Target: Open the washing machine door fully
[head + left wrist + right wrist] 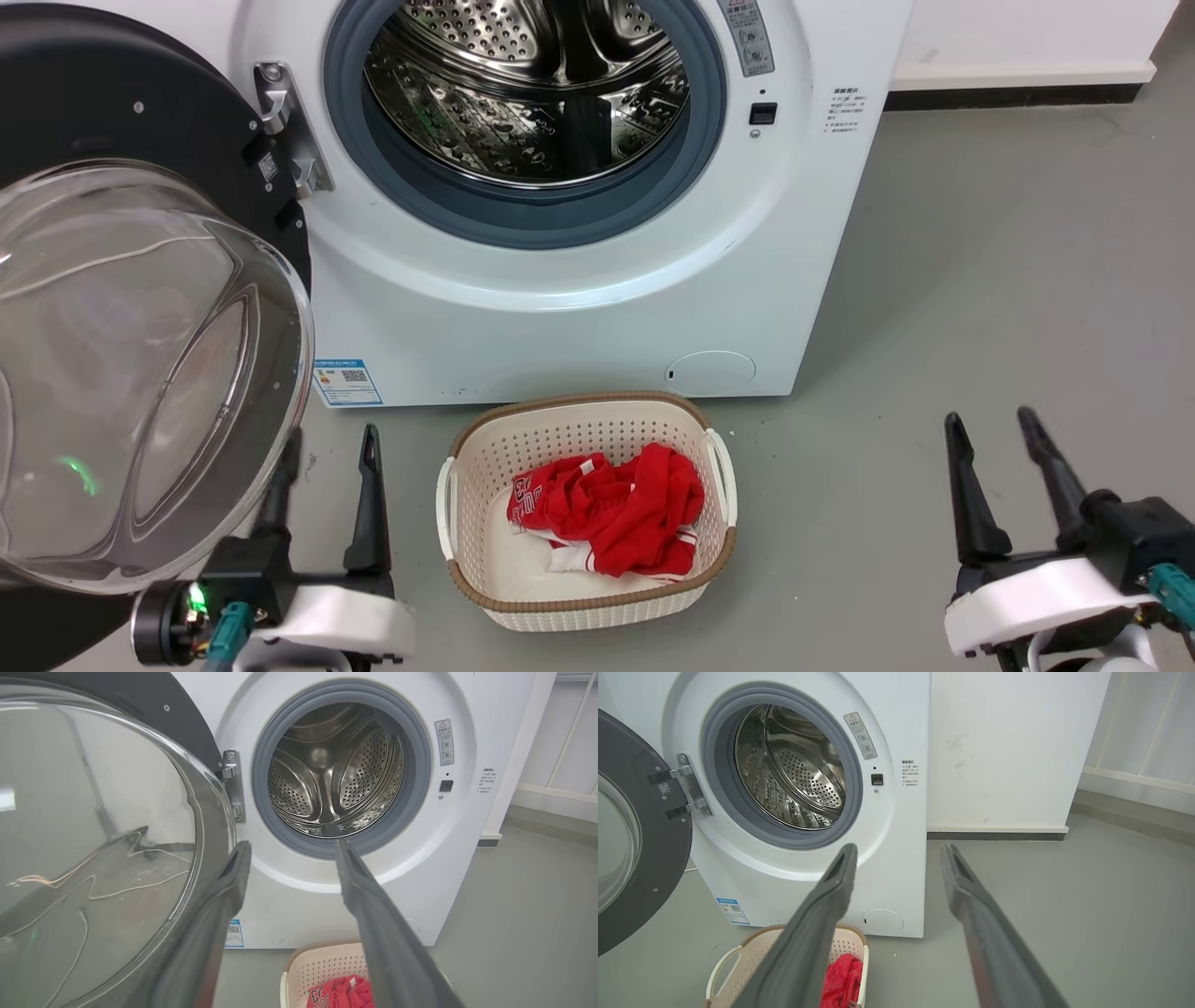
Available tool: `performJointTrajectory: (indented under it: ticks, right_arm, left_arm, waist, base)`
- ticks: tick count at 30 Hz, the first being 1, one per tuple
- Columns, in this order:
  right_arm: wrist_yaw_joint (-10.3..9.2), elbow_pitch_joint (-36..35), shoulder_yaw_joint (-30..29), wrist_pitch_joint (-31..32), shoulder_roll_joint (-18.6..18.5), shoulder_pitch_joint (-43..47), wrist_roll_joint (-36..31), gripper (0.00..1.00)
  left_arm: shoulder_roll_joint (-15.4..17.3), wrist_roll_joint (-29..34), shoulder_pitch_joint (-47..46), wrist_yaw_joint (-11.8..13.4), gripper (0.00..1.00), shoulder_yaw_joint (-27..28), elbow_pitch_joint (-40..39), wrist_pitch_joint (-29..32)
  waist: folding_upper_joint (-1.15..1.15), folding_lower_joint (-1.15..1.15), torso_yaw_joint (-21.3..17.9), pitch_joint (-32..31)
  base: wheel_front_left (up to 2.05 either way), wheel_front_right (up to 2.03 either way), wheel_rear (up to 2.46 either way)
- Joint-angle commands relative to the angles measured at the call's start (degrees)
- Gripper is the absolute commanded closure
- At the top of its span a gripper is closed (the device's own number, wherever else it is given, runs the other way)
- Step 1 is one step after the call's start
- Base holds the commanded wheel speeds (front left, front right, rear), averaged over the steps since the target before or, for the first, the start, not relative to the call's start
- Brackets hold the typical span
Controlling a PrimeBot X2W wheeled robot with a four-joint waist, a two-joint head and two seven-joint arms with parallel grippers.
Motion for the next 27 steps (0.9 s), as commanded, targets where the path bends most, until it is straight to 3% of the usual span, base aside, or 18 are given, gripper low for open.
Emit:
performJointTrajectory:
  ticks: [1, 4, 27]
  right_arm:
    - [0.0, 0.0, 0.0, 0.0, 0.0, 0.0, 0.1, 1.0]
    - [0.0, 1.2, 0.1, 0.1, 0.0, 0.4, 0.9, 1.0]
    - [-0.01, 4.8, -0.2, 3.8, -0.7, -1.8, 27.2, 1.0]
  left_arm:
    - [0.0, -0.1, 0.0, 0.0, 1.0, 0.0, 0.0, 0.0]
    - [-0.2, -0.9, 0.4, -0.1, 1.0, 0.2, 1.6, 0.5]
    - [-0.3, -26.4, -1.4, -1.9, 1.0, 1.7, 4.0, 6.7]
  waist:
    - [0.0, 0.0, 0.0, 0.0]
    - [0.0, 0.0, 0.0, 0.0]
    - [0.0, 0.0, 0.3, -0.3]
  base:
    - [0.0, 0.0, 0.0]
    - [0.0, 0.0, 0.0]
    - [0.0, 0.0, 0.0]
